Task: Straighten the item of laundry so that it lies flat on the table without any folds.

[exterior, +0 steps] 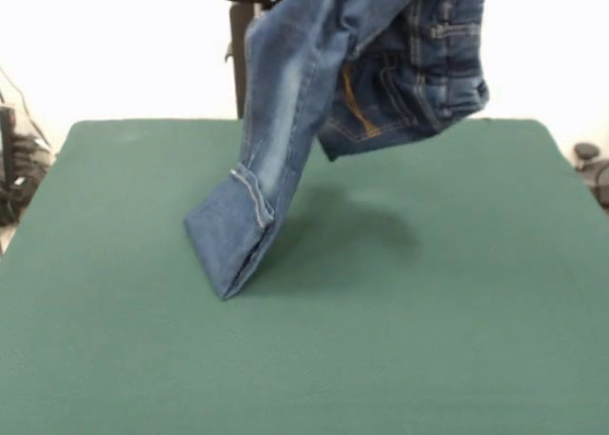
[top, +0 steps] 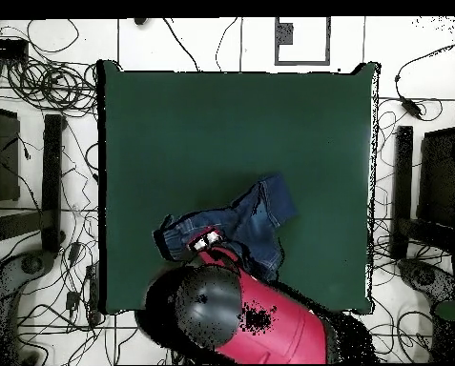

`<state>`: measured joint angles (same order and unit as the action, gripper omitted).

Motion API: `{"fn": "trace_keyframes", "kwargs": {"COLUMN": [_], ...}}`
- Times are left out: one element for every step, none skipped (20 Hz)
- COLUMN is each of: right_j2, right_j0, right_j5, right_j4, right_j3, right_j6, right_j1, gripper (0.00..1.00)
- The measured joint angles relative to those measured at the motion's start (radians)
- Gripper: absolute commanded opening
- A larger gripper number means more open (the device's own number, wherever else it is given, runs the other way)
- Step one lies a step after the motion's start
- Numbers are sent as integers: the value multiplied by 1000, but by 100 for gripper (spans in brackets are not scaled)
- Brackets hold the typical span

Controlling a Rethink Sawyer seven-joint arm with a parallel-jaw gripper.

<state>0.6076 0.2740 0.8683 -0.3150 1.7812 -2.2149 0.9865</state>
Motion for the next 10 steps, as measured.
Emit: {"fn": "trace_keyframes", "kwargs": {"right_j2": [2, 4, 5, 6, 6, 6, 6, 6, 6, 6], "right_j0": [0, -1, -2, -3, -5, -7, -8, -10, -13, -15], "right_j5": [0, 0, 0, 0, 0, 0, 0, 0, 0, 0], "right_j4": [0, 0, 0, 0, 0, 0, 0, 0, 0, 0], "right_j3": [-2, -2, -2, -2, -2, -2, -2, -2, -2, -2], "right_j6": [0, 0, 0, 0, 0, 0, 0, 0, 0, 0], "right_j1": [6, 14, 18, 22, 27, 30, 32, 34, 36, 38], "gripper": [0, 0, 0, 0, 0, 0, 0, 0, 0, 0]}}
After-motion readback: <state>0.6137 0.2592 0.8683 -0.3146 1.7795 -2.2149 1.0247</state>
